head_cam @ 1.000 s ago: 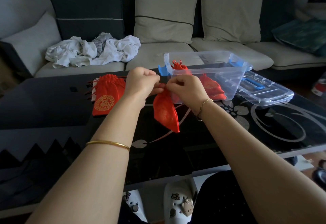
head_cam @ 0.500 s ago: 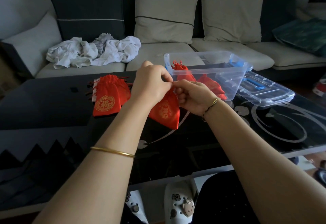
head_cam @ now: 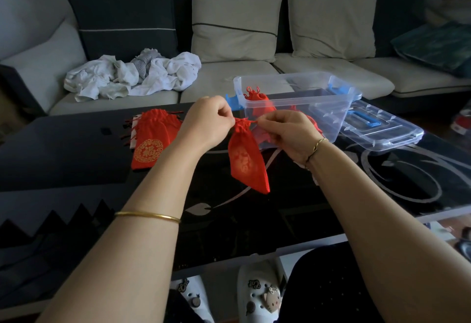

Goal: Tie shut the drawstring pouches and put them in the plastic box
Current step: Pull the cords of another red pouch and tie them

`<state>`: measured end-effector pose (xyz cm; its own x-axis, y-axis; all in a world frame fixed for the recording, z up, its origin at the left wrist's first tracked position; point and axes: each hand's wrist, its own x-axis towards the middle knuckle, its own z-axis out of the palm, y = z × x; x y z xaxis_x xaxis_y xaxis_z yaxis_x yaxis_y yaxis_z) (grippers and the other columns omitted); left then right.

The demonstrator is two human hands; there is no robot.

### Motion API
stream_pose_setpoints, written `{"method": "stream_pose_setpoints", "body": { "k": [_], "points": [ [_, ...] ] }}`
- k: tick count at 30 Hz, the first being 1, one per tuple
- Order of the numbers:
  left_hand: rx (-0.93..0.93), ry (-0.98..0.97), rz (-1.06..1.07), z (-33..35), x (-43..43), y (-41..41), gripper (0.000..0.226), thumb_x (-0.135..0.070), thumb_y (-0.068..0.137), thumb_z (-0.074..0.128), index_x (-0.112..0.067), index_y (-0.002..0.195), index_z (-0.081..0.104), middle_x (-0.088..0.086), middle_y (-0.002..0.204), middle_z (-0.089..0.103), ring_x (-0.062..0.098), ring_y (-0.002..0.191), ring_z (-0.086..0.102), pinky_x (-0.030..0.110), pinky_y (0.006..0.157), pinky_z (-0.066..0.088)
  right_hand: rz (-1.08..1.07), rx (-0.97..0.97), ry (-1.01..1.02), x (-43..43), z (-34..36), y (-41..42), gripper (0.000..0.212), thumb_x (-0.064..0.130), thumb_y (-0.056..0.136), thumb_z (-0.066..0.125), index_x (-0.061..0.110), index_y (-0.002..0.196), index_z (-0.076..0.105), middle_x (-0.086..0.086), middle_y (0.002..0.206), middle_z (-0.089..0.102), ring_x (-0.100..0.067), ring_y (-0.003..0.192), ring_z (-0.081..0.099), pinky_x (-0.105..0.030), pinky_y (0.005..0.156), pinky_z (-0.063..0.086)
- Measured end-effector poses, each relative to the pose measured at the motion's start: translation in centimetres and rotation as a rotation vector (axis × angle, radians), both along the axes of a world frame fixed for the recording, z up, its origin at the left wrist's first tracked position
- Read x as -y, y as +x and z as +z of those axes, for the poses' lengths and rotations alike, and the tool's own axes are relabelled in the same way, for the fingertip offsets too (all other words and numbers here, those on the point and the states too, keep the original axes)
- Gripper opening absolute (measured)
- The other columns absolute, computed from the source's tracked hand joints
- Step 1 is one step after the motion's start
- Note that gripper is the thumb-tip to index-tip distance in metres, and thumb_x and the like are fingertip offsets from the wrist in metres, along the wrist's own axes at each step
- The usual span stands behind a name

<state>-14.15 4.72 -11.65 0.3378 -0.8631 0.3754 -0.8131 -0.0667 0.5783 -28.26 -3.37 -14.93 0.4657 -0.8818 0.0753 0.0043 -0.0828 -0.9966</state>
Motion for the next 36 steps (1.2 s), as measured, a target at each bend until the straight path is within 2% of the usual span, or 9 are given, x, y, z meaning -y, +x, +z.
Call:
{"method": "stream_pose_setpoints", "body": {
  "k": [4, 7, 11, 16, 19, 24, 28, 33, 36],
  "points": [
    [-0.021, 0.067, -0.004, -0.1, 0.5, -0.8, 0.008, -0.009, 0.089, 0.050, -0.008, 0.083, 0.055, 0.005, 0.090, 0.053, 0.020, 0.080, 0.050, 0.026, 0.065, 0.037, -0.169, -0.204, -0.262, 0.3, -0.5, 0.3, 0.009, 0.011, 0.088, 0.061, 0.006, 0.086, 0.068, -0.008, 0.078, 0.062, -0.015, 0.068, 0.055, -0.031, 0.066, 0.049],
    [-0.164, 0.158, 0.011, -0.1, 0.9, -1.1, 0.011, -0.008, 0.091, 0.044, -0.007, 0.082, 0.050, 0.006, 0.078, 0.052, 0.025, 0.074, 0.055, 0.039, 0.074, 0.050, -0.094, -0.162, -0.188, -0.2, -1.0, 0.2, 0.011, 0.014, 0.093, 0.053, 0.011, 0.093, 0.064, -0.006, 0.087, 0.062, -0.017, 0.072, 0.060, -0.034, 0.065, 0.052],
    [-0.475, 0.164, -0.002, -0.1, 1.2, -0.7, 0.017, -0.007, 0.090, 0.045, -0.009, 0.074, 0.051, 0.011, 0.081, 0.058, 0.022, 0.073, 0.058, 0.037, 0.071, 0.053, 0.101, -0.234, -0.088, -1.0, -1.6, -1.4, 0.051, 0.033, 0.087, 0.062, 0.017, 0.131, 0.042, -0.001, 0.118, 0.056, -0.017, 0.100, 0.062, -0.038, 0.082, 0.056],
    [-0.783, 0.115, -0.059, 0.3, 1.7, -1.2, 0.023, -0.007, 0.092, 0.044, -0.011, 0.071, 0.054, 0.003, 0.068, 0.056, 0.012, 0.061, 0.052, 0.022, 0.051, 0.046, -0.088, -0.445, -0.407, -0.8, -2.4, -2.4, 0.046, 0.019, 0.074, 0.076, 0.010, 0.113, 0.052, 0.002, 0.105, 0.056, -0.010, 0.094, 0.053, -0.020, 0.080, 0.043],
    [-0.878, 0.071, -0.073, 0.7, 2.2, -1.8, 0.024, -0.007, 0.091, 0.044, -0.011, 0.072, 0.057, 0.000, 0.063, 0.055, 0.010, 0.057, 0.051, 0.018, 0.046, 0.044, -0.186, -0.494, -0.519, -0.6, -2.0, -3.4, 0.033, 0.017, 0.077, 0.073, 0.010, 0.107, 0.061, 0.000, 0.099, 0.062, -0.014, 0.089, 0.056, -0.025, 0.080, 0.045],
    [-0.884, -0.044, -0.020, 0.9, 3.9, -2.4, 0.019, -0.012, 0.092, 0.050, -0.015, 0.074, 0.054, -0.001, 0.069, 0.055, 0.010, 0.061, 0.054, 0.019, 0.050, 0.044, -0.244, -0.488, -0.568, 0.1, 1.3, -5.3, 0.018, 0.017, 0.080, 0.069, 0.008, 0.095, 0.070, -0.003, 0.085, 0.068, -0.021, 0.080, 0.063, -0.035, 0.076, 0.052],
    [-0.768, -0.097, 0.079, 1.7, 6.6, -2.2, 0.020, -0.010, 0.092, 0.047, -0.017, 0.074, 0.049, 0.002, 0.077, 0.055, 0.013, 0.068, 0.054, 0.024, 0.058, 0.045, -0.378, -0.486, -0.542, 4.8, 6.0, -5.4, 0.017, 0.017, 0.082, 0.066, 0.009, 0.096, 0.070, -0.001, 0.078, 0.059, -0.011, 0.066, 0.053, -0.019, 0.057, 0.041],
    [-0.657, -0.133, 0.146, 2.5, 9.4, -1.0, 0.024, -0.006, 0.092, 0.043, -0.018, 0.072, 0.049, 0.002, 0.074, 0.055, 0.010, 0.061, 0.051, 0.023, 0.058, 0.046, -0.397, -0.956, -0.570, 13.9, 9.1, -2.6, 0.026, 0.014, 0.082, 0.063, 0.002, 0.104, 0.067, -0.019, 0.100, 0.063, -0.025, 0.083, 0.051, -0.021, 0.058, 0.037],
    [-0.638, -0.153, 0.175, 2.1, 10.3, 0.4, 0.023, -0.006, 0.092, 0.042, -0.020, 0.075, 0.050, 0.001, 0.076, 0.056, 0.008, 0.064, 0.053, 0.021, 0.057, 0.046, -0.265, -1.303, -0.549, 16.6, 8.0, -1.3, 0.013, 0.015, 0.083, 0.063, 0.001, 0.082, 0.061, -0.016, 0.105, 0.063, -0.023, 0.085, 0.053, -0.021, 0.049, 0.037]
  ]
}}
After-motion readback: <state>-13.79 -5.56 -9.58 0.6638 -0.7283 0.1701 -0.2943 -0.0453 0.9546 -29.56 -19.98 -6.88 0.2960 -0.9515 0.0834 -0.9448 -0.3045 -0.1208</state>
